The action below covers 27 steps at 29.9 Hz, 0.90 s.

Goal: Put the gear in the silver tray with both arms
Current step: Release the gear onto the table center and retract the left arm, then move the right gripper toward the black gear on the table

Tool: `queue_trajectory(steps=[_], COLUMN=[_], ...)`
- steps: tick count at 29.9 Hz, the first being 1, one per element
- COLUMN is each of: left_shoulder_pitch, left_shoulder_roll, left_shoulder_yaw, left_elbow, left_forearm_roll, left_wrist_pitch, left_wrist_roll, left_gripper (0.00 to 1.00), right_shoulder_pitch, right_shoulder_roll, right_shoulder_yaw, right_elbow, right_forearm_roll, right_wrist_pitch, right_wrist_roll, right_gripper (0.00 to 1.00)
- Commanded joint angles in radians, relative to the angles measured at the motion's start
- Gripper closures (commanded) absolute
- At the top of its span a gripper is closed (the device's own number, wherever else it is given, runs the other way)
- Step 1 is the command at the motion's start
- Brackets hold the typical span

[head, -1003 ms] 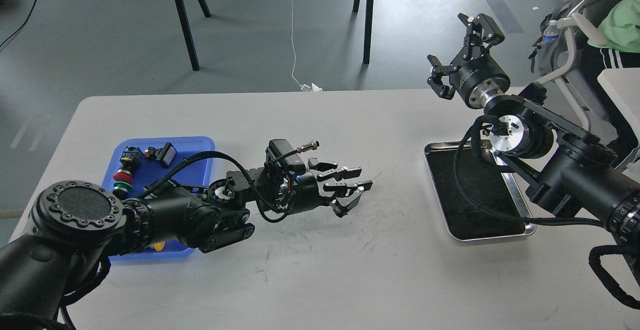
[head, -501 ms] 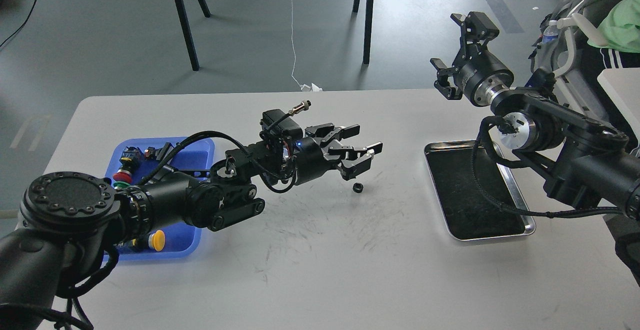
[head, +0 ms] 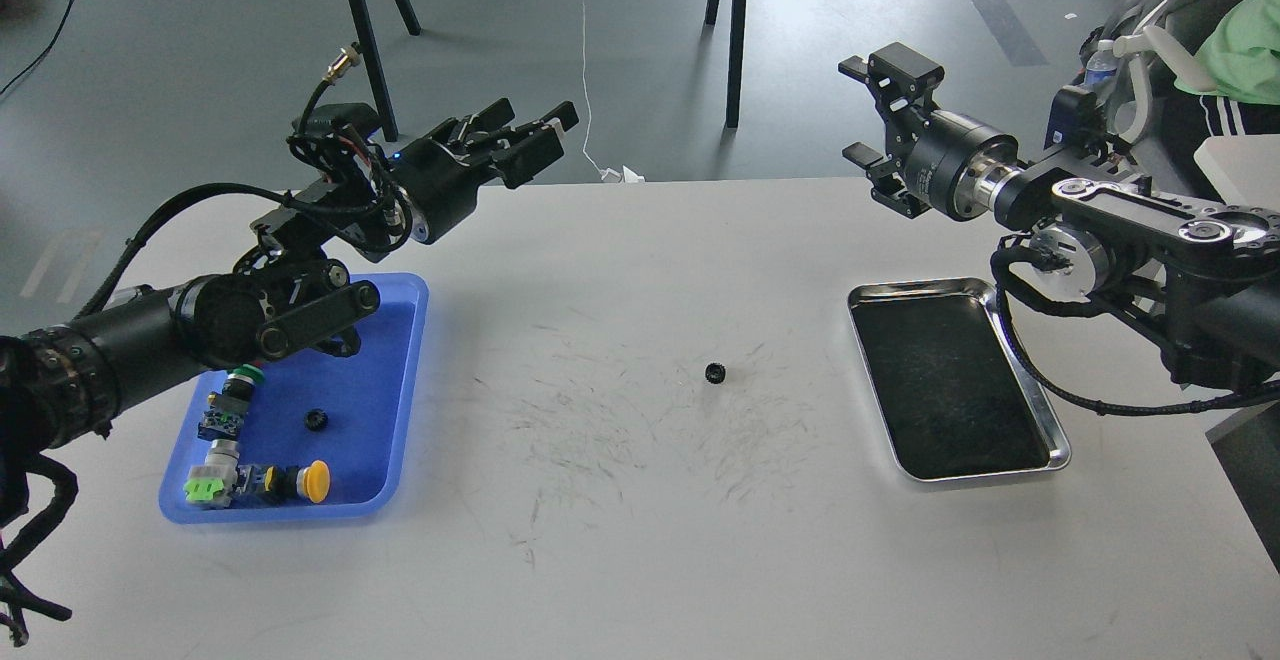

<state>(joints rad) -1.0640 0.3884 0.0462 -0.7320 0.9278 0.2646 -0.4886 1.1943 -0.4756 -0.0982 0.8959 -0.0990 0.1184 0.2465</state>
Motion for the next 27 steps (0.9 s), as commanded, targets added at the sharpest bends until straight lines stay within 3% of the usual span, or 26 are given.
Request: queue_trajectory(steps=[1,6,16,23,27], left_shoulder_pitch=[0.001,0.004,0.042,0.053,0.061], left_shoulder_roll=[0.052,0.122,0.208,0.26,0.271], left_shoulder_yaw=[-0.023,-0.04,-0.173,-0.19,-0.212], left_elbow=[0.009,0.014,0.022,0.031,0.033], left_forearm_roll=[-0.119,-0.216,-0.553,-0.624,-0.698], left_wrist_pitch=[-0.088,-0.113,-0.516,-0.623,-0.709], left_wrist_roll=[0.0,0.0,0.0,0.0,0.0], left_gripper=[0.02,0.02,0.02,0.01,0.01], right_shoulder_pitch=[0.06,0.128,0.243,0.317,0.346], right_shoulder_roll=[0.003,0.015,0.054,0.14,0.192], right_shoulder_yaw=[-0.09,-0.193,-0.368,-0.518,-0.609], right_elbow=[0.006,0.017,0.126,0.139,0.136], right_forearm_roll=[-0.01,-0.059,-0.418,-0.587,-0.654], right_wrist_pitch=[0.009,0.001,-0.037,-0.036,-0.034], right_wrist_roll=[-0.001,0.004,0.005,0.014,0.068], right_gripper=[0.02,0.02,0.03,0.04,0.03])
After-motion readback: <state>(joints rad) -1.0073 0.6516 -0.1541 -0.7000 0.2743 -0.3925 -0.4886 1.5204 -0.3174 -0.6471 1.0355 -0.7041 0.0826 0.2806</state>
